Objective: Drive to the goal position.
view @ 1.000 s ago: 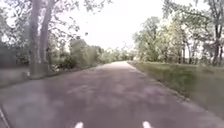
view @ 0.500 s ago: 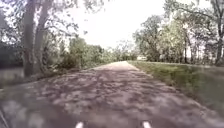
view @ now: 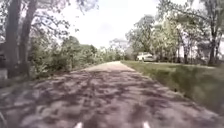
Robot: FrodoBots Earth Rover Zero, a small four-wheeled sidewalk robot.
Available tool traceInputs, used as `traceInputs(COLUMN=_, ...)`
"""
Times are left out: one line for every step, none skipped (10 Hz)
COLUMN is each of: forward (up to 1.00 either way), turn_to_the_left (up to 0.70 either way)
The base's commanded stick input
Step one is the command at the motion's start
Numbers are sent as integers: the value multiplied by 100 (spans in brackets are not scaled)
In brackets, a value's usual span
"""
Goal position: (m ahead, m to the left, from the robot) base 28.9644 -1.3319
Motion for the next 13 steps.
traceInputs(forward=100, turn_to_the_left=-23)
traceInputs(forward=100, turn_to_the_left=0)
traceInputs(forward=100, turn_to_the_left=0)
traceInputs(forward=100, turn_to_the_left=0)
traceInputs(forward=100, turn_to_the_left=0)
traceInputs(forward=100, turn_to_the_left=0)
traceInputs(forward=100, turn_to_the_left=0)
traceInputs(forward=100, turn_to_the_left=0)
traceInputs(forward=100, turn_to_the_left=0)
traceInputs(forward=100, turn_to_the_left=0)
traceInputs(forward=100, turn_to_the_left=0)
traceInputs(forward=100, turn_to_the_left=0)
traceInputs(forward=100, turn_to_the_left=0)
